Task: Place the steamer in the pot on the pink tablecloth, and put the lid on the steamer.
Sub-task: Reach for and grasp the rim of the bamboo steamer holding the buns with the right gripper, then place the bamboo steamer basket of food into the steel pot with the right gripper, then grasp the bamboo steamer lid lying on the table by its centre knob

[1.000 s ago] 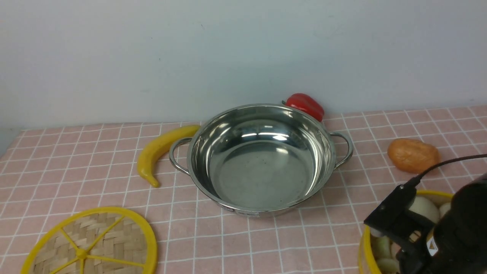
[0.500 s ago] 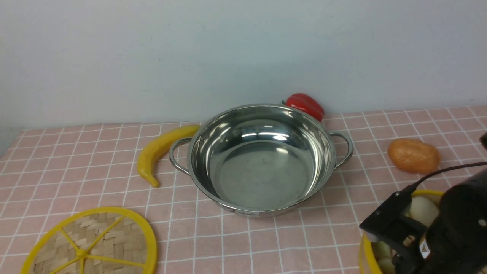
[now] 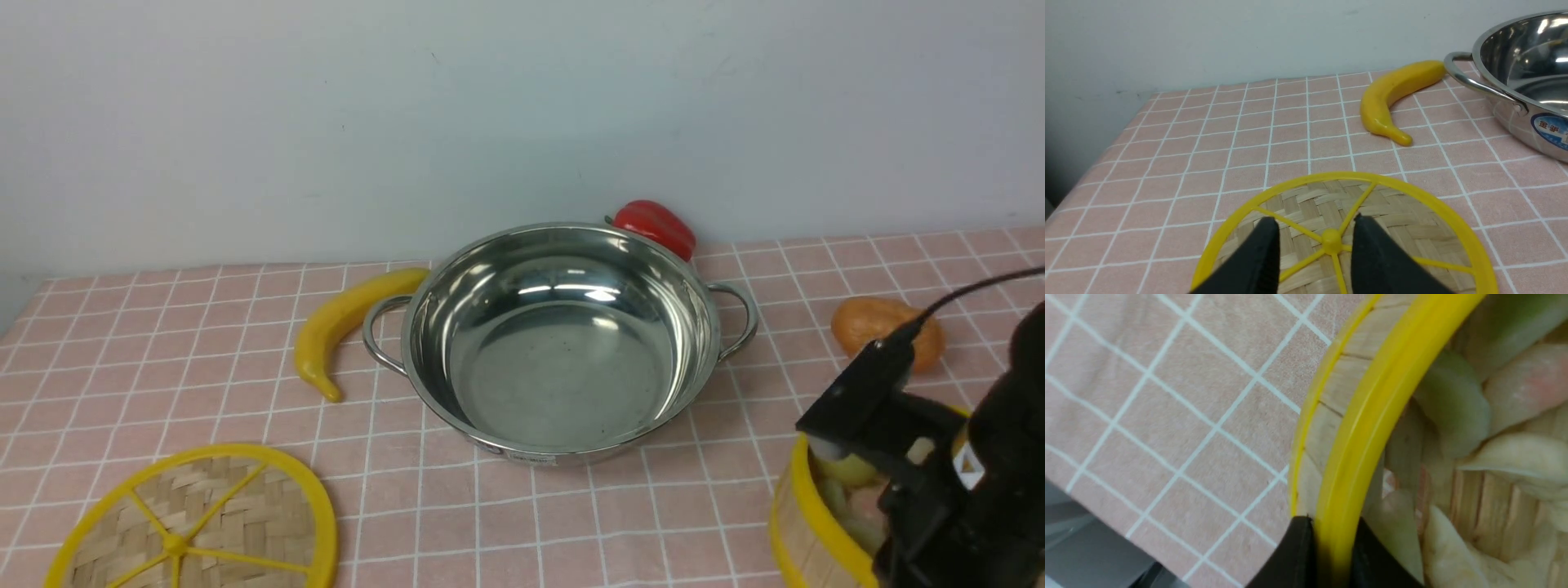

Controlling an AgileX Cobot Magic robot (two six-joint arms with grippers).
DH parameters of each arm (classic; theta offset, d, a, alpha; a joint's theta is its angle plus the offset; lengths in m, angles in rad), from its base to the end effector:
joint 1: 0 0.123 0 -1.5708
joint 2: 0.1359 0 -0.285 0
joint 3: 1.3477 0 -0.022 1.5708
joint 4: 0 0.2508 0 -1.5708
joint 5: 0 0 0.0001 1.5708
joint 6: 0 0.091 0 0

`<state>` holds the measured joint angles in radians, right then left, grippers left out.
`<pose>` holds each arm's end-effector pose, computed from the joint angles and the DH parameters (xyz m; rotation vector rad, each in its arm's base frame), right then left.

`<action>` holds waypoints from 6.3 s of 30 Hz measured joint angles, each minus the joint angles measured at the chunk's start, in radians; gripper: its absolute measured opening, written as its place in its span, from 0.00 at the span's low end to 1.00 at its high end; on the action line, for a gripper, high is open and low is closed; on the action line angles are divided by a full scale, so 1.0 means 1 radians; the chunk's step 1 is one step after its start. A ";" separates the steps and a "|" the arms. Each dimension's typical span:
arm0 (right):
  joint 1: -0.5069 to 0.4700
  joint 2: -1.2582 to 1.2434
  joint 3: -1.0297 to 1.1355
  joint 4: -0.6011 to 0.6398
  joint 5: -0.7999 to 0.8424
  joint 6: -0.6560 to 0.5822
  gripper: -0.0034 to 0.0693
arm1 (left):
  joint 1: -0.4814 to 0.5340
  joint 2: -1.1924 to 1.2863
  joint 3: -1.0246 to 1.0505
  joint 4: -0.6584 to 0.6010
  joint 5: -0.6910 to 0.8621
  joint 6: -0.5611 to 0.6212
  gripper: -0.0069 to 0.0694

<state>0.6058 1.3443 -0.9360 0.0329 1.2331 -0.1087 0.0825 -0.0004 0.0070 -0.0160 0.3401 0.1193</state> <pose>0.1797 0.1279 0.2576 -1.0799 2.9407 0.0537 0.0536 0.0039 0.1802 0.0237 1.8319 0.1265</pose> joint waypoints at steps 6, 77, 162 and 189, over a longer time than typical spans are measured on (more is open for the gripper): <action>0.129 -0.021 -0.140 -0.104 0.021 0.004 0.18 | 0.000 0.000 0.000 0.000 0.000 0.000 0.41; 0.192 0.863 -1.206 -0.157 -0.009 -0.233 0.54 | 0.000 0.000 0.000 0.000 0.000 0.000 0.41; -0.549 -1.339 0.945 -0.066 -0.903 0.180 0.32 | 0.000 0.000 0.000 0.000 0.000 0.000 0.41; -0.549 -1.339 0.945 -0.033 -0.893 0.284 0.38 | 0.000 0.000 0.000 0.000 0.000 0.000 0.41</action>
<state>0.0571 0.0050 0.0088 0.0000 0.3401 0.1753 0.0825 -0.0004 0.0070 -0.0160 0.3401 0.1193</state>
